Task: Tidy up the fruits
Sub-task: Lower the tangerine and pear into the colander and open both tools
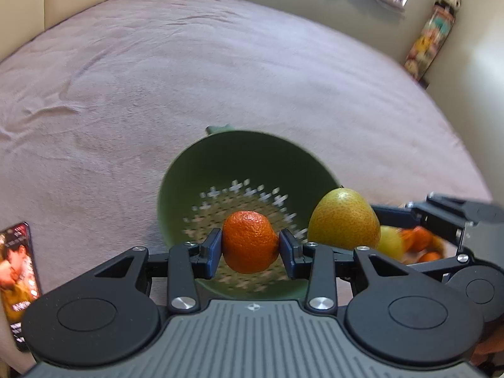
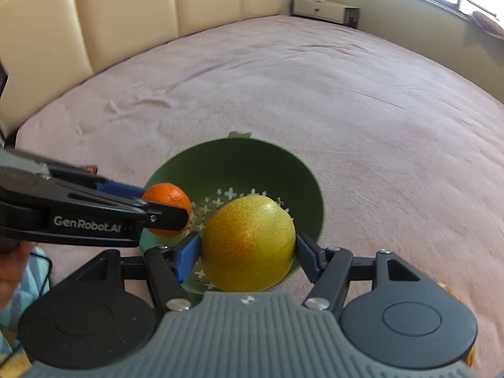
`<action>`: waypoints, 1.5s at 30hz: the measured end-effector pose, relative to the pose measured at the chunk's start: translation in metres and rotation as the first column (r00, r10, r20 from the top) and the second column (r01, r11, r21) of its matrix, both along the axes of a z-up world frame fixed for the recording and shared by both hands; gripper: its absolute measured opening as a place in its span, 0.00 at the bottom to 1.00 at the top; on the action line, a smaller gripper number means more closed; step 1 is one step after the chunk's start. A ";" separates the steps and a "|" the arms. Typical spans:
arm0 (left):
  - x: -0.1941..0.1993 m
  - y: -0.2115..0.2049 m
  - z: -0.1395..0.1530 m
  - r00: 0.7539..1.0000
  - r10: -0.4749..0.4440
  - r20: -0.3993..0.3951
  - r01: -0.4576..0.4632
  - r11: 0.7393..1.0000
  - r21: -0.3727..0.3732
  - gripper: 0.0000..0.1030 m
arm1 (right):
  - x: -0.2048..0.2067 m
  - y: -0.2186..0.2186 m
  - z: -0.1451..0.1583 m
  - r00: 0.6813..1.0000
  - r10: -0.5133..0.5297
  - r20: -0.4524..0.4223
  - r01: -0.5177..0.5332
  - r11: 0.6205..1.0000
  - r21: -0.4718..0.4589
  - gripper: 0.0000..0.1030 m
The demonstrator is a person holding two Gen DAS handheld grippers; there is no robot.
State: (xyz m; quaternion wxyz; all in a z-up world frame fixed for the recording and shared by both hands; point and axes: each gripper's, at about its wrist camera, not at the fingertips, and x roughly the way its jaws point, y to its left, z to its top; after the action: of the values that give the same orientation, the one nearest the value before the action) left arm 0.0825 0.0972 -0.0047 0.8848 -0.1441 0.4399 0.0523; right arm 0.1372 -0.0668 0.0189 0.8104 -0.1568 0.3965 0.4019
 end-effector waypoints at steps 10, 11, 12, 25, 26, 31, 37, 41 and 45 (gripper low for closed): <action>0.016 -0.007 -0.023 0.995 -0.045 -0.089 0.051 0.997 0.065 0.42 | 0.009 0.029 -0.035 0.987 0.158 -0.035 -0.161 0.980 -0.113 0.61; 0.017 -0.007 -0.025 0.994 -0.045 -0.097 0.051 0.996 0.067 0.42 | 0.010 0.031 -0.037 0.985 0.165 -0.043 -0.169 0.979 -0.117 0.61; 0.019 -0.007 -0.027 0.994 -0.044 -0.104 0.051 0.996 0.067 0.42 | 0.012 0.032 -0.039 0.984 0.170 -0.050 -0.175 0.977 -0.122 0.61; 0.033 -0.001 -0.044 0.985 -0.045 -0.168 0.057 0.996 0.072 0.42 | 0.029 0.043 -0.061 0.976 0.182 -0.119 -0.202 0.964 -0.176 0.61; 0.033 -0.002 -0.045 0.984 -0.046 -0.171 0.059 0.995 0.075 0.42 | 0.029 0.043 -0.061 0.975 0.186 -0.122 -0.206 0.962 -0.178 0.61; 0.034 -0.001 -0.049 0.982 -0.048 -0.183 0.065 0.994 0.089 0.42 | 0.030 0.046 -0.066 0.972 0.190 -0.139 -0.215 0.958 -0.193 0.61; 0.034 -0.001 -0.052 0.980 -0.057 -0.190 0.080 0.990 0.116 0.42 | 0.029 0.048 -0.069 0.970 0.198 -0.144 -0.225 0.952 -0.208 0.62; 0.033 0.000 -0.054 0.979 -0.058 -0.194 0.083 0.989 0.122 0.42 | 0.028 0.049 -0.069 0.969 0.197 -0.146 -0.225 0.951 -0.211 0.62; 0.032 -0.001 -0.055 0.977 -0.069 -0.202 0.098 0.985 0.141 0.42 | 0.026 0.049 -0.070 0.969 0.197 -0.147 -0.226 0.949 -0.221 0.60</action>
State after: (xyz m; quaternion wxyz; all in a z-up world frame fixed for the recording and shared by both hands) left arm 0.1144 0.0961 -0.0601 0.8468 -0.0525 0.5257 0.0620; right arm 0.1633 -0.0181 -0.0513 0.7121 -0.2689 0.4714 0.4454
